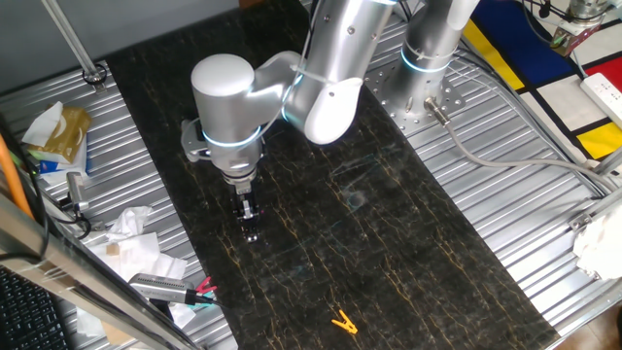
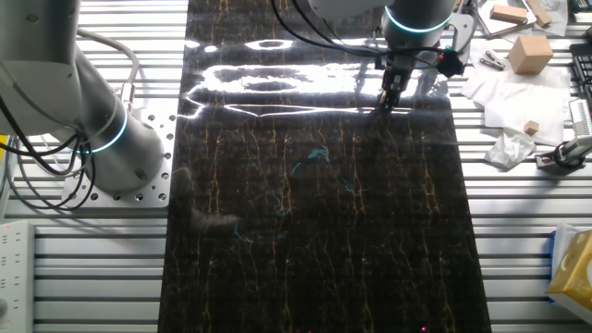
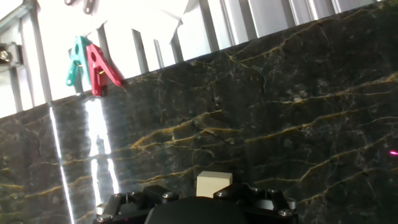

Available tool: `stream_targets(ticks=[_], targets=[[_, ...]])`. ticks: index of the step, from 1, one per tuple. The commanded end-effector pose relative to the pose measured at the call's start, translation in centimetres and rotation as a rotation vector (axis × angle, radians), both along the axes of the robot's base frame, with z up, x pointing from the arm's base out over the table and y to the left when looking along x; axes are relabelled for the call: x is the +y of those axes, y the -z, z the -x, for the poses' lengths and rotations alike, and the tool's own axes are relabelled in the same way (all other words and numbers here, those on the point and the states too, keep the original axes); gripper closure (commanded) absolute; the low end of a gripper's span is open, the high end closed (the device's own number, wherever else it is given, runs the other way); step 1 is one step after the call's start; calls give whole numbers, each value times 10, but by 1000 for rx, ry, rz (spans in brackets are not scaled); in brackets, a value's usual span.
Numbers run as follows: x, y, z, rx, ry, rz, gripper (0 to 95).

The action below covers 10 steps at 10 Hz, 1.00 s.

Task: Use the gripper to push the small block from left to right

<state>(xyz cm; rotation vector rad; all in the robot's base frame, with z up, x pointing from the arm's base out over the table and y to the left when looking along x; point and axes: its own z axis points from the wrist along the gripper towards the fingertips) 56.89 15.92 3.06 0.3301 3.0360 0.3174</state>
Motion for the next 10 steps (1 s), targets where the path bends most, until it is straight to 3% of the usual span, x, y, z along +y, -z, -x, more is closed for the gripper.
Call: stream_targets(ticks=[1, 6, 10], targets=[[0, 1, 0, 1, -12, 8, 190], [0, 1, 0, -36, -235, 108, 190], [0, 1, 0, -33, -314, 110, 190]])
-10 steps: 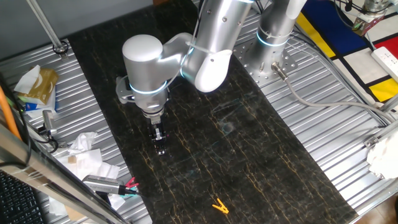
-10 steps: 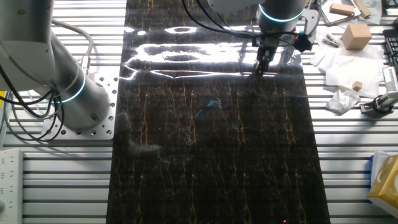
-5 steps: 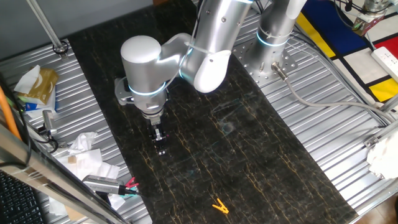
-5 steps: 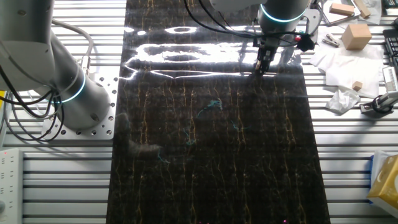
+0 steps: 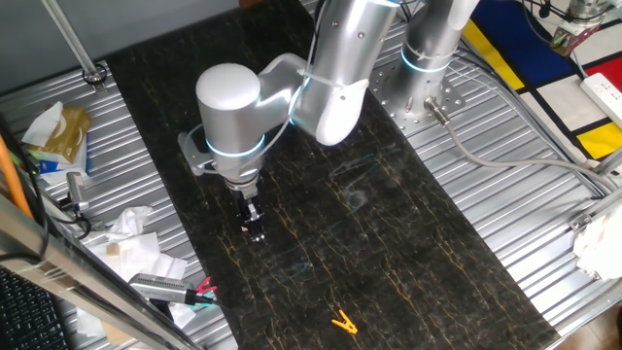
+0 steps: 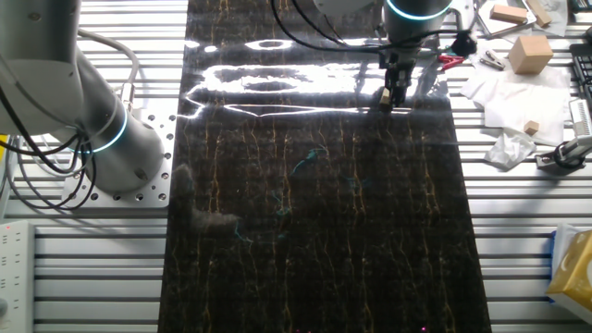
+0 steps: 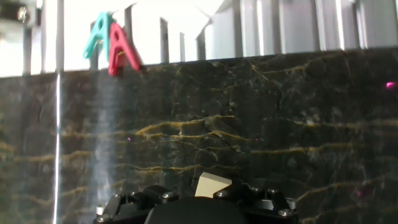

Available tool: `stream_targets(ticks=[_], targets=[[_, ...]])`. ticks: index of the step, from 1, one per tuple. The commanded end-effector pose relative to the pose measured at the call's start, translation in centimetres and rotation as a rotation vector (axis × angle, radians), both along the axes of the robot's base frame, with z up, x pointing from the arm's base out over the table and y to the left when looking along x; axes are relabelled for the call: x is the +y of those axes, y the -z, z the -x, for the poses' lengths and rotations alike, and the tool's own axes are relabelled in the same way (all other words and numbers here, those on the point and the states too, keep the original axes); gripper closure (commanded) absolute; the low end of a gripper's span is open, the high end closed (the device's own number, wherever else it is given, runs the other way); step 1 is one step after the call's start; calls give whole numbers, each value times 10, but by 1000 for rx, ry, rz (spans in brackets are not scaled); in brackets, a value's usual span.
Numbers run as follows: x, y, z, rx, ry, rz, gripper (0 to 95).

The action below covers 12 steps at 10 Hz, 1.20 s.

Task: Use the gripper to push the small block from left to right

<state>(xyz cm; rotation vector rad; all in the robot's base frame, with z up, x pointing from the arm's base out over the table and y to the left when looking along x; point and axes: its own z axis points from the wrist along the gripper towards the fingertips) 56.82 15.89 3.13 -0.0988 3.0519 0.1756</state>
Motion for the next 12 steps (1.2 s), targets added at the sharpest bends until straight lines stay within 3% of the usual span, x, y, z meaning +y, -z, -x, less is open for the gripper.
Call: stream_targets(ticks=[1, 3, 7, 12], targets=[[0, 1, 0, -2, -43, 6, 190], [0, 1, 0, 6, -42, 1, 190], [0, 1, 0, 60, 0, -3, 190], [0, 1, 0, 67, 101, -47, 190]])
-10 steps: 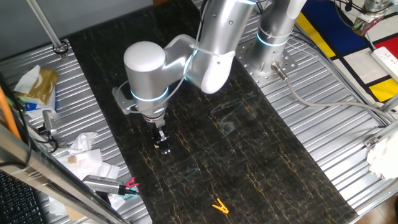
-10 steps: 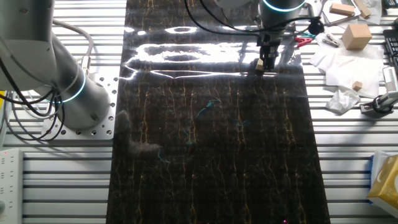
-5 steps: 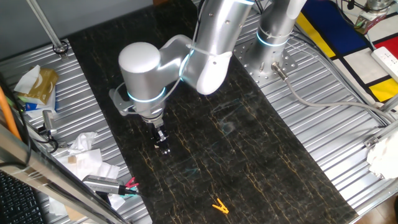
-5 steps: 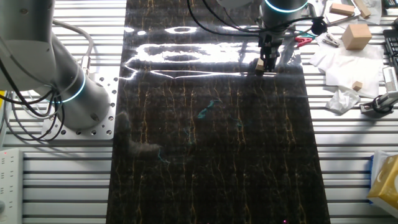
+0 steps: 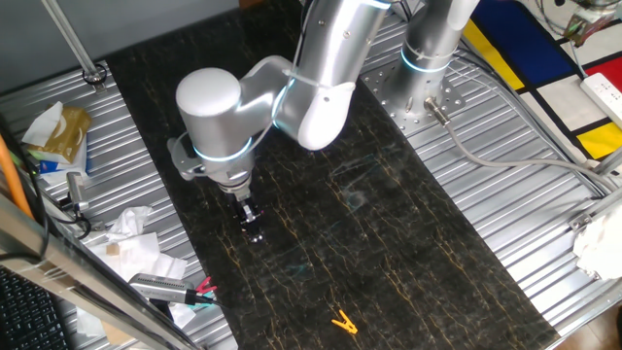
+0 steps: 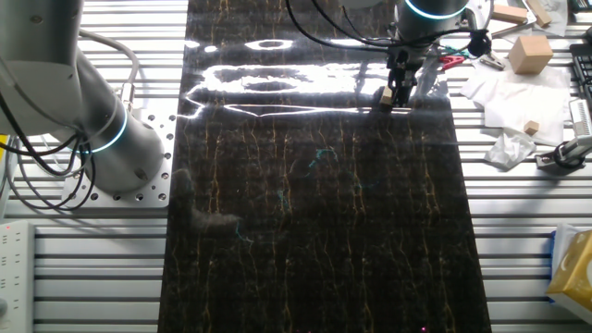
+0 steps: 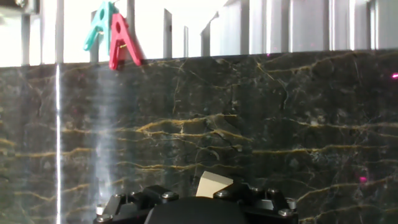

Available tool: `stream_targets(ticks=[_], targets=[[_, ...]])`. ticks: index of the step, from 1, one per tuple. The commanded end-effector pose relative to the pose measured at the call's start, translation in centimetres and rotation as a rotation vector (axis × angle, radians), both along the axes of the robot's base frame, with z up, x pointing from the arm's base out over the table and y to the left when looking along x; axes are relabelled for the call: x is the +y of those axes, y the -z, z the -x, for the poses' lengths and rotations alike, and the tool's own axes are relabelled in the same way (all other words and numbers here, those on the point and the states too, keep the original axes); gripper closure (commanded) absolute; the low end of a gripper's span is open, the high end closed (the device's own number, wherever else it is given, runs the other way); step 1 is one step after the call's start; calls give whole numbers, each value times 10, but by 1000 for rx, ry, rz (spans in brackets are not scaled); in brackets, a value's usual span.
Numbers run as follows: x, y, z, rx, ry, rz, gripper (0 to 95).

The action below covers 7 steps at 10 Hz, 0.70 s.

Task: Use the gripper to push the small block from left to right

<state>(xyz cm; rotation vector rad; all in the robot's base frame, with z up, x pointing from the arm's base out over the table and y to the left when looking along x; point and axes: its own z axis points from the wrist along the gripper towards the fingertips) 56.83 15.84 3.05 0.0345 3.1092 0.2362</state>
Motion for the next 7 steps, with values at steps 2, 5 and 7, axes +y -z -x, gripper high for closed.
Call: stream_targets(ticks=[2, 5, 7], targets=[[1, 1, 0, 1, 27, -10, 190], [1, 1, 0, 2, 42, -13, 190], [1, 1, 0, 0, 34, -16, 190]])
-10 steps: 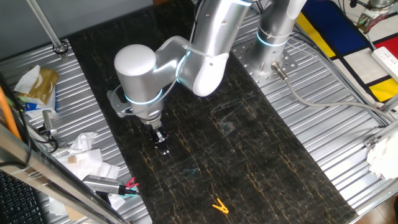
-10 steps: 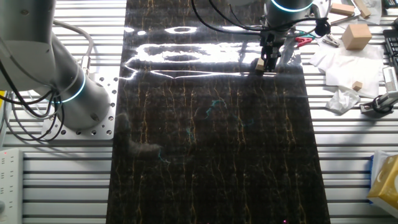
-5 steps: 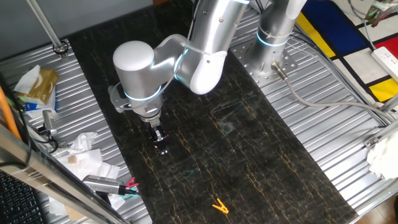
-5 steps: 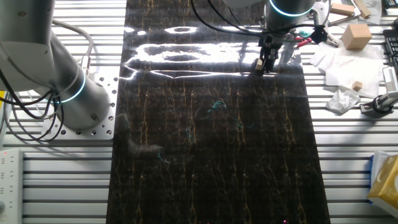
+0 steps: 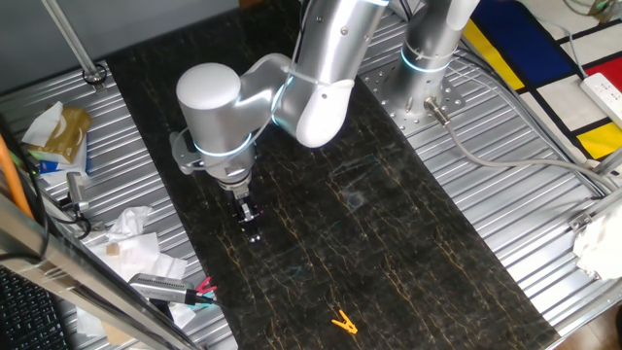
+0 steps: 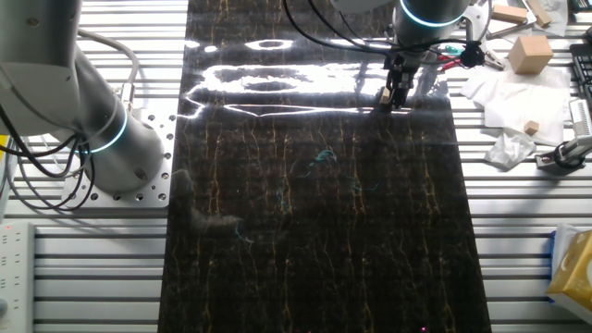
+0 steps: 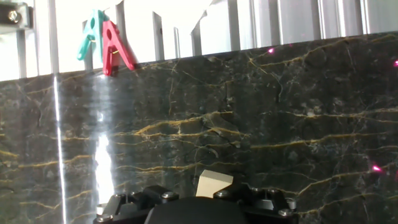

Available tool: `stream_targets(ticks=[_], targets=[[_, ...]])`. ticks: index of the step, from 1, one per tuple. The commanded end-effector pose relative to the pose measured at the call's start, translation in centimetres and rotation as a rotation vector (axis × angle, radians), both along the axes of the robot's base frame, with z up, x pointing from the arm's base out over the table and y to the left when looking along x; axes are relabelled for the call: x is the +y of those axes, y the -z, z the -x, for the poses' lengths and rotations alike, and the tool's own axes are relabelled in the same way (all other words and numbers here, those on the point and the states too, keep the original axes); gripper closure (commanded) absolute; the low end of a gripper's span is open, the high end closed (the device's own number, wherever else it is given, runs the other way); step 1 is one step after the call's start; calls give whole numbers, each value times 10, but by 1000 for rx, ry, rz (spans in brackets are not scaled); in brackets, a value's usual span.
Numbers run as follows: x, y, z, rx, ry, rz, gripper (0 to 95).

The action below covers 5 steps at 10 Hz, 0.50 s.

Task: Use the gripper to push the small block from left to right

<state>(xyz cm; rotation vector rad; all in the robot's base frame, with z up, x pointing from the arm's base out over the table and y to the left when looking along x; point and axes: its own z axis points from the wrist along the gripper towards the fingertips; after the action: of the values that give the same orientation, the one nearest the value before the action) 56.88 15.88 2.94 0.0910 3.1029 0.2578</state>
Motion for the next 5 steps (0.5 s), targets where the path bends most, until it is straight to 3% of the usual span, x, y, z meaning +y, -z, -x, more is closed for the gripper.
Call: stream_targets(ticks=[1, 5], targets=[[0, -1, 0, -1, -6, -2, 190], [0, -1, 0, -4, -11, -3, 190]])
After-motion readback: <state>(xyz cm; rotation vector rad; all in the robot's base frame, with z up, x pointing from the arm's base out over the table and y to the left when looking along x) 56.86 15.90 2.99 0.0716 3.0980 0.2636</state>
